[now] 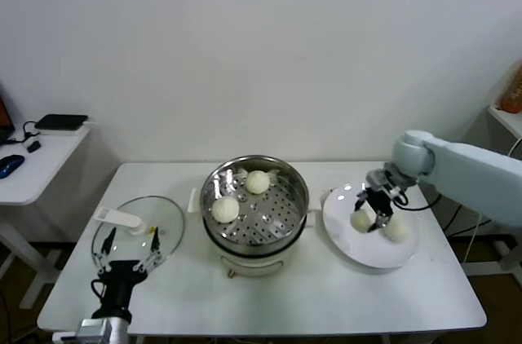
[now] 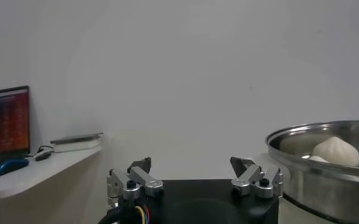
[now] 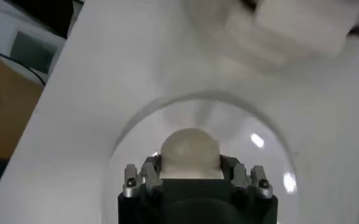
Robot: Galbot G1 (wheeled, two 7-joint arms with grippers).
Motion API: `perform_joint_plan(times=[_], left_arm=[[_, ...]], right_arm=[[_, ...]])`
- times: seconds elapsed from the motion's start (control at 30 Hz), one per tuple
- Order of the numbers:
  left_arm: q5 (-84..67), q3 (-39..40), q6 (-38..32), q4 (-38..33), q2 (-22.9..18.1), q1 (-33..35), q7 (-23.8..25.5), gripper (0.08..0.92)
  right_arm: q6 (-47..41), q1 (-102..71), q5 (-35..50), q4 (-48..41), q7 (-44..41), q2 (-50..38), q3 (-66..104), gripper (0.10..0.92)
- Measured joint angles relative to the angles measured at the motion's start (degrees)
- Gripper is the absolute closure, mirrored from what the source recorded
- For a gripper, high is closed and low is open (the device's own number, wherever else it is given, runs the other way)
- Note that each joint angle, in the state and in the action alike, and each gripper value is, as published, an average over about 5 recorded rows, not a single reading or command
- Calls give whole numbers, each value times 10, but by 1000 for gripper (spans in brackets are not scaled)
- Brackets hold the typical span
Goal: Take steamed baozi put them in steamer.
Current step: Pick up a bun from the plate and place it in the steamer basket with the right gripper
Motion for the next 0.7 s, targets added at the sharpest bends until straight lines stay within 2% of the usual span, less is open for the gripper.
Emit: perform_joint_plan(times=[0.37,0.7], left_arm=[[1,-1,3,-6,0,2,0,177],[-1,-4,9,-12,-1,3,-3,177]], right_arm=[[121,130,-50,74,14,47,-11,386],[203,158,-120,117,23,113,16,389]])
